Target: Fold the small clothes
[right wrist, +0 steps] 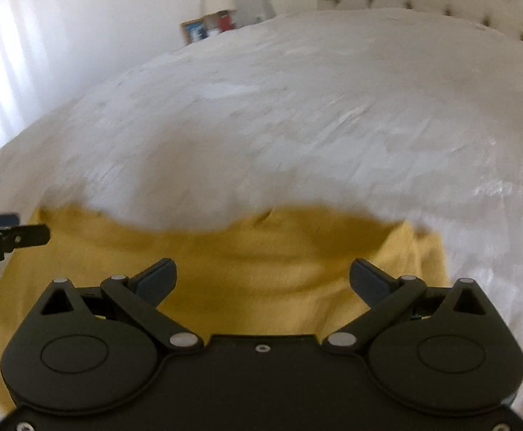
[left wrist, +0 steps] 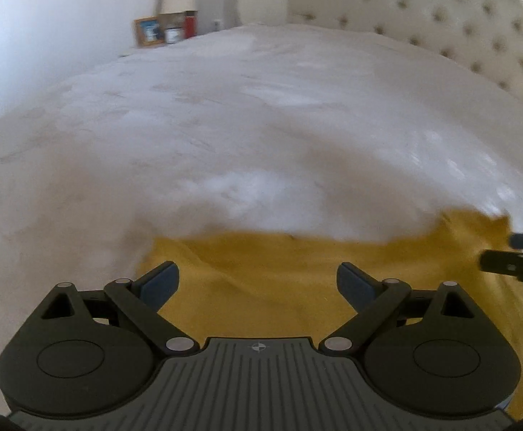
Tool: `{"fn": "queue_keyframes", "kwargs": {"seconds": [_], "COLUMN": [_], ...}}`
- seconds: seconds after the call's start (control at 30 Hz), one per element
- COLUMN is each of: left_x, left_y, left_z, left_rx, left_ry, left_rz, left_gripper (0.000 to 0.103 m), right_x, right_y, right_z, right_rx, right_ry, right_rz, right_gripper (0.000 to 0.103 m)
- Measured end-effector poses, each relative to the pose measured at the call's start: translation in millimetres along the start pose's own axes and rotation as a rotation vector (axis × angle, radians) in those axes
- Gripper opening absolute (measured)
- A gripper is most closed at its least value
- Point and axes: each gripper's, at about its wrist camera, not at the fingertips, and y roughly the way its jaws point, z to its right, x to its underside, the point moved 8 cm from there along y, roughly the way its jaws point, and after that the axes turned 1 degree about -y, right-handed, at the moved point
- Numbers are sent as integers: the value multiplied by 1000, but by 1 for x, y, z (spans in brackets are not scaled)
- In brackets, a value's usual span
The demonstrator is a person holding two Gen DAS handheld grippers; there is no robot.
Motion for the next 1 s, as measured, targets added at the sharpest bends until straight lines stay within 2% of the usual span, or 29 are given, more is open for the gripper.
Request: {"fn": "queue_keyframes", "kwargs": {"seconds": [0.07,0.23,0.33,0.43,0.57,0.67,0.73,0.87,1.0], "left_x": [19,71,89,92,94,94,93,96,99], "left_y": [-6,-9,-6,-6,-7,-7,-6,-7,-13], "left_z": [11,20,19,18,19,16,16,17,19], "left_rx": [26,23,23,24,15,18,15,14,14], "left_ry": [40,83,80,60,56,49,51,52,56], "left_rz": [-14,-56,-1,49,103,105,108,113,106], "left_gripper": [96,97,103,103,103,103,103,103,103], "right_x": [12,30,24,4,-25,-42,-41,-13,41], "right_y": [-3,9,30,51,76,66,53,26,0], "right_z": [-10,-38,-43,-37,-15,-2,-4,-17,-19], "right_rx": [-18,-40,-7,9,83,107,65,21,23], "right_ry": [-35,-122,-147,-79,-1,79,95,28,-68], "right_rz": [-17,-87,-121,-138,-157,-80,-37,-21,-45], "right_gripper": [102,102,103,103,103,102,102,102,102]}}
